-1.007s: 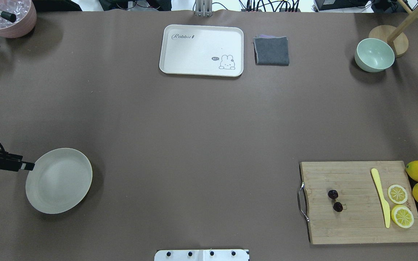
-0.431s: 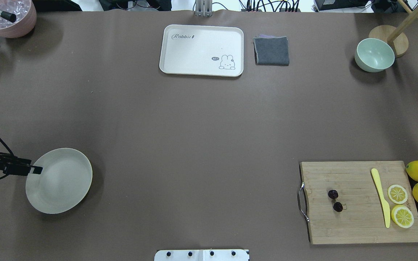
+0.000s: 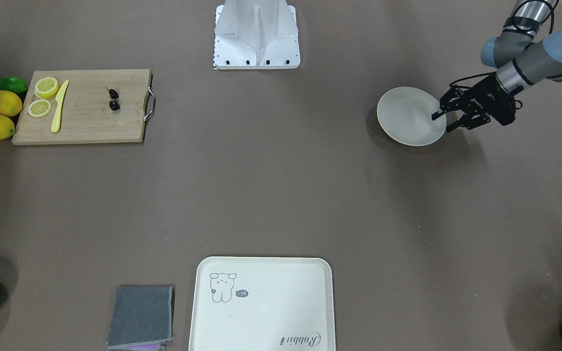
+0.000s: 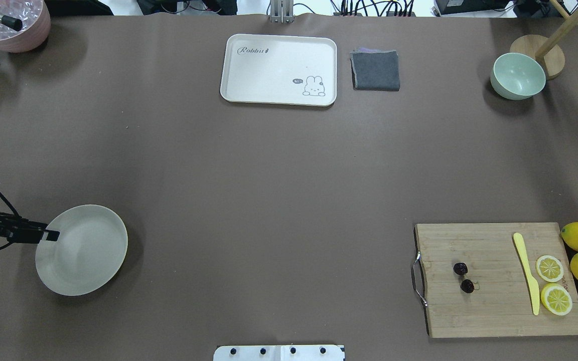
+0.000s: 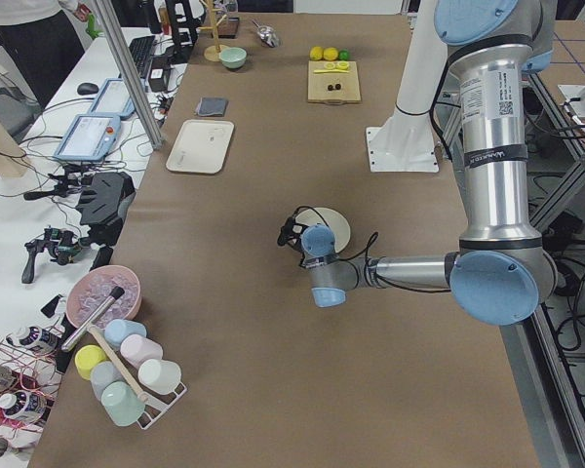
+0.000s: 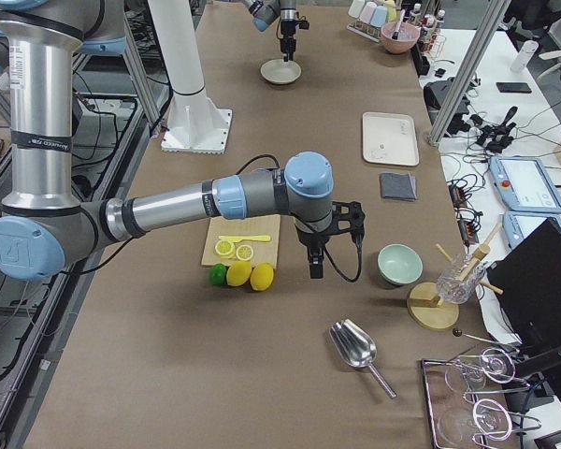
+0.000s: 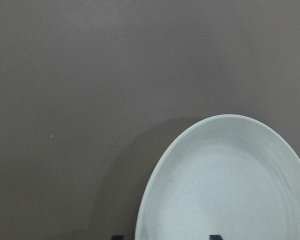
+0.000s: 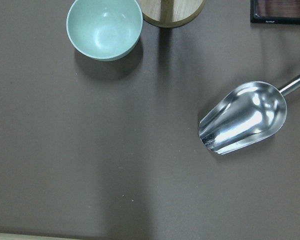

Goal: Place red cherry on plate
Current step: 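Close the left gripper on the white plate's rim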

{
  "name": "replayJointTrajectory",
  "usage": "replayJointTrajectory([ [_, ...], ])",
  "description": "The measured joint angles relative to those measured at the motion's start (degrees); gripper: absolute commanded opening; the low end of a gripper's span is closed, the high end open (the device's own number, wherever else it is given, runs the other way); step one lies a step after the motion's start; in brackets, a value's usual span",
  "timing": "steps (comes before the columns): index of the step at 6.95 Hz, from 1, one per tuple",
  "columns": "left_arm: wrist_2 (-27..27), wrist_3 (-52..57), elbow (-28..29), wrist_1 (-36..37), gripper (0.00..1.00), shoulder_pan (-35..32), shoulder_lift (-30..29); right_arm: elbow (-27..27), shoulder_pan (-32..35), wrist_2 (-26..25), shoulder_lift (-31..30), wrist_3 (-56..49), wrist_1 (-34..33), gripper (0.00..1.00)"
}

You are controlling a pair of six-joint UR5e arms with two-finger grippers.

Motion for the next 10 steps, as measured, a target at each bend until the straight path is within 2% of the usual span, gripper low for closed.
replayJointTrajectory([
  [1,0.42,0.08,0.16,-0.36,0.02,0.04,0.33,0.06,0.02,0.06,-0.05,0.0,0.0,0.99],
  [6,6.09,0.45,1.58,-4.16,0.0,3.06,2.22,0.19,0.17,0.25,-0.05,0.04,0.0,0.99],
  [8,2.94,-1.23,0.24,-3.65,0.0,2.89,1.67,0.22,0.18,0.28,-0.04,0.04,0.0,0.99],
  [10,-4.64,-6.1,-3.04,-1.08,0.0,-0.61,0.59,0.34,0.18,0.28,-0.08,0.04,0.0,0.99],
])
